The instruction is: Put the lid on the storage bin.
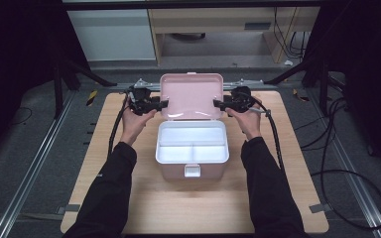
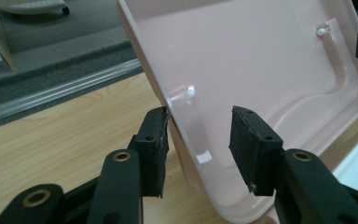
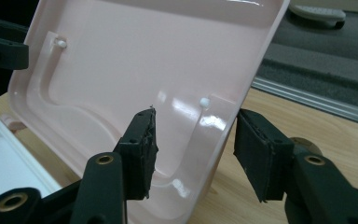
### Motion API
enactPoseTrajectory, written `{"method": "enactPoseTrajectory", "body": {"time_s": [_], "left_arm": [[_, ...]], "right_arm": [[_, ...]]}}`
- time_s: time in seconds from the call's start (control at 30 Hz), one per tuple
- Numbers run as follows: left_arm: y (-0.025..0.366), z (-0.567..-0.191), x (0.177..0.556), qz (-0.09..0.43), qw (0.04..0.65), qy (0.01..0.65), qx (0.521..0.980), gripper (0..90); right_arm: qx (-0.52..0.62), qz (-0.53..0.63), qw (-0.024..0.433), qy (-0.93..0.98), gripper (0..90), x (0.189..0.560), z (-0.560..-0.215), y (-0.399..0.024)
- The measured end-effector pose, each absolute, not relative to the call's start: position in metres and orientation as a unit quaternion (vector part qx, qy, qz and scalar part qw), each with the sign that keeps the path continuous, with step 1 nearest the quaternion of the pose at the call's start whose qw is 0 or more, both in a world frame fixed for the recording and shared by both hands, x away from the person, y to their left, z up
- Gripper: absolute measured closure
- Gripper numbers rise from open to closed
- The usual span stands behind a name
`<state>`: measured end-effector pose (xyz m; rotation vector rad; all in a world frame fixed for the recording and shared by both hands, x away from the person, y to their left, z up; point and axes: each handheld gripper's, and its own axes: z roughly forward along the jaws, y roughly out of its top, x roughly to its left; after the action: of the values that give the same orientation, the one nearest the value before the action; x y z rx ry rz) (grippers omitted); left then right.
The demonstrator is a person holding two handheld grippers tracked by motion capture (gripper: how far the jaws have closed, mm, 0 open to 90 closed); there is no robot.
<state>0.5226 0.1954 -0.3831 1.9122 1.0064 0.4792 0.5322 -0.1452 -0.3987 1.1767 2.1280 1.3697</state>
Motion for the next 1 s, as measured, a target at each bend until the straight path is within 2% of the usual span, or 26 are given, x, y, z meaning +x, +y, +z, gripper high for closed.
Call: {"method": "enactPoseTrajectory", "body": {"time_s": [0.67, 1.0], "left_arm": [[0.208, -0.365, 0.468, 0.226, 0.472, 0.365, 0.77, 58.8], [0.199, -0.355, 0.441, 0.259, 0.441, 0.354, 0.783, 59.6]], "right_arm": [[0.378, 0.495, 0.198, 0.757, 50.0, 0.489, -0.377, -0.141], [0.362, 0.484, 0.212, 0.768, 51.6, 0.465, -0.368, -0.143]]}}
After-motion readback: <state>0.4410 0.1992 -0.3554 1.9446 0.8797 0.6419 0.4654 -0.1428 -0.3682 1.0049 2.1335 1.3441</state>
